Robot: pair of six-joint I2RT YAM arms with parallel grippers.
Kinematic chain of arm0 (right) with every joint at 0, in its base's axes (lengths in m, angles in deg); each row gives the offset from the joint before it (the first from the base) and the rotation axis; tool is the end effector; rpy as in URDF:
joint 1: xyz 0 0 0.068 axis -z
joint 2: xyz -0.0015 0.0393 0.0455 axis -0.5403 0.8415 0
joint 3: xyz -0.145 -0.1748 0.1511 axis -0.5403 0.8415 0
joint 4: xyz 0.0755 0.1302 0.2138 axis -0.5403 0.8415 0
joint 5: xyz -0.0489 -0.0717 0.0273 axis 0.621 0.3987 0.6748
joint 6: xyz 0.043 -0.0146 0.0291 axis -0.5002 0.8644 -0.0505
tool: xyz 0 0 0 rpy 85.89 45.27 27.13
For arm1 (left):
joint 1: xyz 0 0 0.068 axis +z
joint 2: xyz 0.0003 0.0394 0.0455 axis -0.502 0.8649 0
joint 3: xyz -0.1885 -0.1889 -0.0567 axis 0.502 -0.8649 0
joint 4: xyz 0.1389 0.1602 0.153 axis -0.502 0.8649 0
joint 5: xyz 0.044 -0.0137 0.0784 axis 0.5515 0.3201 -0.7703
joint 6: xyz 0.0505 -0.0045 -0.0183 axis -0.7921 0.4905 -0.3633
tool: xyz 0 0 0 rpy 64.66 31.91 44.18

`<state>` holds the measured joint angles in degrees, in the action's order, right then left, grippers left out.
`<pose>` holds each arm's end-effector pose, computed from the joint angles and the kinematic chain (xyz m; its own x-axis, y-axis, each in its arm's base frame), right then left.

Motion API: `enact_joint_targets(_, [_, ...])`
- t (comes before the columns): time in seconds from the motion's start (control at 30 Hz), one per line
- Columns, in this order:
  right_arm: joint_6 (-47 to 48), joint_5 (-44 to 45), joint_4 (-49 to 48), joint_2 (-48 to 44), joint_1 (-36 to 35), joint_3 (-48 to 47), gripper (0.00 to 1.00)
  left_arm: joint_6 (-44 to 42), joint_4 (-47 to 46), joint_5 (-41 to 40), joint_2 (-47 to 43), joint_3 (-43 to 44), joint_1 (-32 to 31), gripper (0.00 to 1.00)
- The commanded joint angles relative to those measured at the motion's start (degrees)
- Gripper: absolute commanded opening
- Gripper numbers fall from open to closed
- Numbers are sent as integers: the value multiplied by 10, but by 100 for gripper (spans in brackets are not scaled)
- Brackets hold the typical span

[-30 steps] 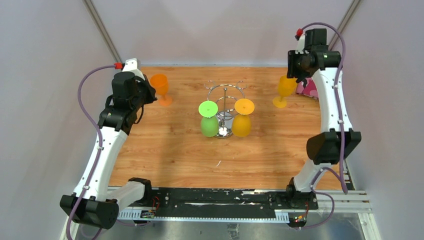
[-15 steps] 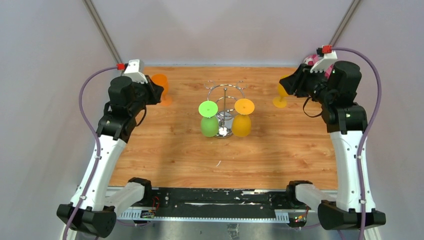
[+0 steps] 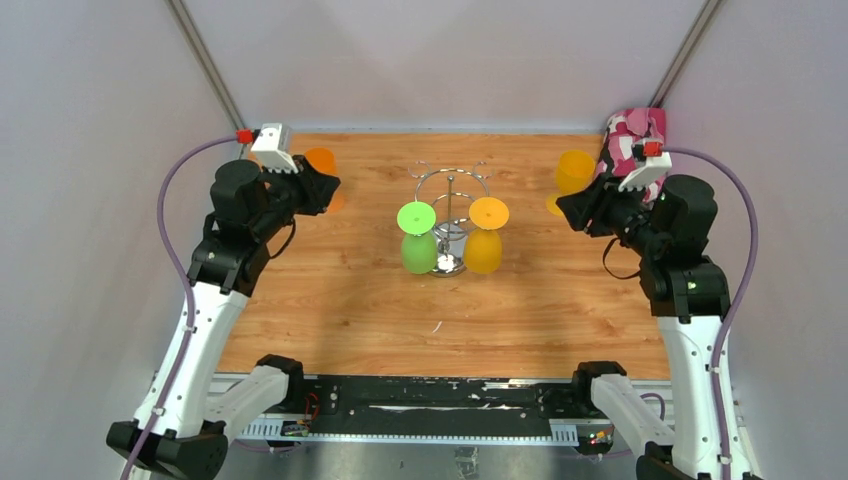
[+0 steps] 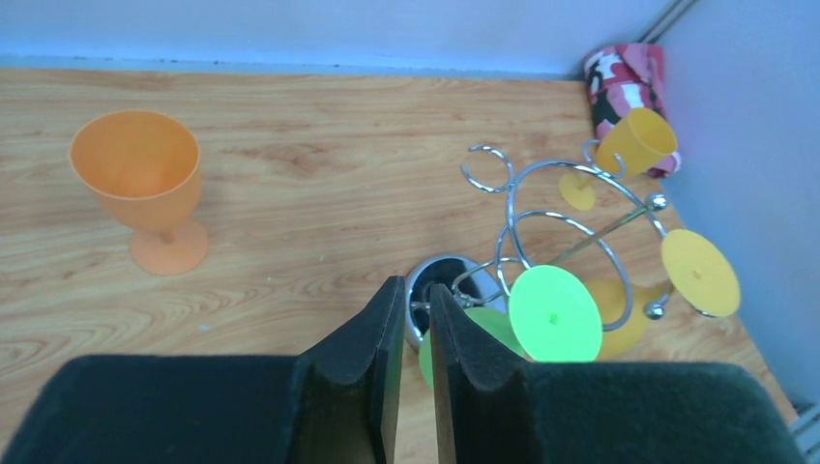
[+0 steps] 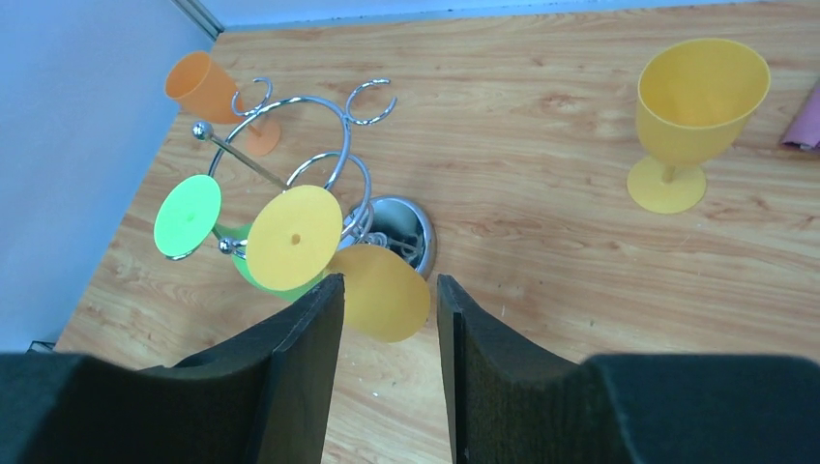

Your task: Take the wine glass off the wine glass rack

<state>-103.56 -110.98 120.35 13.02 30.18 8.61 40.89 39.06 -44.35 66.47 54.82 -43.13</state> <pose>0.1505 0.0216 0.4413 -0.2826 0.2333 -0.9304 -0.3928 0.8567 0.3342 0.1927 -0.0514 0.4157 -0.3119 -0.2674 -0.9117 0.3153 0.8760 -0.3649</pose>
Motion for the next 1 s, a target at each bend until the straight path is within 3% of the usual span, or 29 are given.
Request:
enact_joint_targets(0.0, [-14, 9, -5, -8, -7, 17, 45, 12, -13, 29, -26, 14, -5, 22])
enact_joint_targets(0.17, [-122, -136, -124, -34, -7, 91, 46, 41, -50, 68, -27, 0, -5, 26])
enact_joint_targets(0.3, [-147, -160, -135, -26, -7, 95, 47, 46, -64, 78, -23, -5, -5, 27])
enact_joint_targets(0.43, [-239, -237, -245, -12, -10, 150, 46, 51, -76, 88, -16, -12, -5, 27])
enact_joint_targets(0.73, [-308, -251, -312, -2, -11, 214, 45, 53, -77, 87, -18, -18, -5, 27])
enact_joint_targets(0.87, [-381, -261, -426, 10, -11, 277, 42, 58, -83, 87, -12, -22, -5, 27])
enact_joint_targets(0.97, [-370, -251, -409, 23, -11, 275, 40, 61, -82, 89, -8, -22, -5, 26])
